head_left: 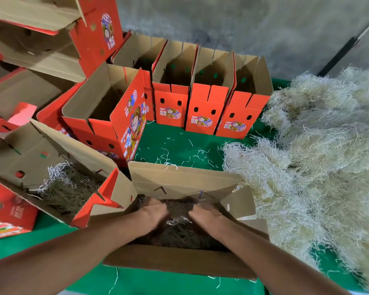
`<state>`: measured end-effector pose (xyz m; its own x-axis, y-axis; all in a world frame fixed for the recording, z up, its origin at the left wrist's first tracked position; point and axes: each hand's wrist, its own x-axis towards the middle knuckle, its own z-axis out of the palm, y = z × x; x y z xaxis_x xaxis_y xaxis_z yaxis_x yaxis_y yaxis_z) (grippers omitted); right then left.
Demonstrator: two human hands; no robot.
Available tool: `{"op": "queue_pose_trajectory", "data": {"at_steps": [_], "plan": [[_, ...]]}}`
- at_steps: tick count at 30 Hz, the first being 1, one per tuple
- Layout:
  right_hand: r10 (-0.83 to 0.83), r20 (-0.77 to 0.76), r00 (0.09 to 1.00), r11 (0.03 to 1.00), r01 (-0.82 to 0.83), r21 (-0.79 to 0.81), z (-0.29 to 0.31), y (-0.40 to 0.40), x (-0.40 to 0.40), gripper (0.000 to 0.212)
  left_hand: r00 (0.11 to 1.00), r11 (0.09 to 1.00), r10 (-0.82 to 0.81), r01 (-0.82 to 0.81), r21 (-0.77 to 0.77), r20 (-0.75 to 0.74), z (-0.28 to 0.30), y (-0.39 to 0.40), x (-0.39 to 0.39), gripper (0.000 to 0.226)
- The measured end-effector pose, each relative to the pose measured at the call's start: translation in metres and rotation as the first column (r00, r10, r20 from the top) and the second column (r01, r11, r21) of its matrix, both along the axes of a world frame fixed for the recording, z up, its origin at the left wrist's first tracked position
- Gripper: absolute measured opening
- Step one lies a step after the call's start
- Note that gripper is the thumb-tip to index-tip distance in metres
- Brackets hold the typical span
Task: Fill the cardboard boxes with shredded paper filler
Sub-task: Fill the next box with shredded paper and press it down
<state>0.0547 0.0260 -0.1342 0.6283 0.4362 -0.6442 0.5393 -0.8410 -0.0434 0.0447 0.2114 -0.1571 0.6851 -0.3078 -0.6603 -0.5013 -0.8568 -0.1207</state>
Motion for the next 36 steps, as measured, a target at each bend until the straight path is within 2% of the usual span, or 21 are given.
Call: {"op": "queue_pose_trajectory", "data": {"at_steps": [2,4,5,7,11,13,15,18,19,23,27,29,31,34,36], "plan": [[-0.092,-0.094,0.991,0.996,0.092,-0.006,-0.003,-0.014,-0.008,0.032,0.982,0.995,0.051,-0.035,0.094,-0.183,-0.004,0.003,-0.002,0.031],[-0.079,-0.127,0.989,0.993,0.066,-0.102,-0.007,-0.021,-0.01,0.039,0.958,0.987,0.061,-0.015,0.163,-0.281,0.0,0.0,-0.003,0.038],[-0.075,-0.133,0.988,0.99,0.059,-0.126,-0.007,-0.022,-0.009,0.04,0.956,0.985,0.071,-0.023,0.171,-0.285,0.001,-0.001,-0.002,0.041],[-0.055,-0.108,0.993,0.996,0.047,-0.076,-0.005,-0.018,-0.006,0.038,0.961,0.987,0.102,-0.066,0.143,-0.258,0.002,0.0,-0.002,0.04],[-0.069,-0.04,0.997,0.996,0.071,0.049,-0.001,-0.008,-0.002,0.034,0.964,0.971,0.207,-0.223,-0.085,-0.168,0.006,0.001,-0.001,0.037],[-0.137,-0.123,0.983,0.988,0.144,0.051,-0.002,-0.003,-0.002,0.032,0.929,0.963,0.25,-0.269,-0.035,-0.275,0.004,0.001,-0.002,0.031],[-0.137,-0.225,0.965,0.991,0.133,-0.034,-0.009,-0.006,-0.003,0.031,0.868,0.965,0.259,-0.247,0.083,-0.423,-0.003,0.002,-0.008,0.036],[-0.125,-0.214,0.969,0.99,0.108,-0.092,-0.011,-0.013,-0.003,0.032,0.833,0.975,0.221,-0.193,0.109,-0.507,-0.007,0.006,-0.015,0.041],[-0.132,-0.201,0.971,0.99,0.118,-0.079,-0.009,-0.014,-0.003,0.029,0.822,0.968,0.251,-0.228,0.109,-0.511,0.002,0.004,-0.014,0.038],[-0.136,-0.132,0.982,0.989,0.142,0.034,0.03,-0.007,0.012,0.011,0.895,0.9,0.276,-0.369,-0.231,-0.35,0.053,0.0,0.009,0.013],[-0.137,-0.088,0.987,0.966,0.153,0.209,0.09,-0.014,0.027,0.003,0.935,0.828,0.27,-0.348,-0.44,-0.231,0.119,-0.005,0.023,0.021],[-0.153,-0.067,0.986,0.947,0.166,0.274,0.12,-0.02,0.029,0.007,0.944,0.787,0.26,-0.33,-0.521,-0.205,0.149,-0.011,0.029,0.02],[-0.188,-0.02,0.982,0.922,0.184,0.34,0.147,-0.026,0.031,0.009,0.956,0.721,0.26,-0.284,-0.632,-0.133,0.176,-0.02,0.036,0.018],[-0.305,0.038,0.952,0.826,0.245,0.508,0.177,-0.044,0.039,0.017,0.954,0.662,0.284,-0.124,-0.739,0.093,0.204,-0.036,0.044,0.001],[-0.41,0.099,0.907,0.738,0.266,0.62,0.184,-0.064,0.045,0.023,0.927,0.684,0.272,0.003,-0.73,0.258,0.208,-0.044,0.047,0.02]]}}
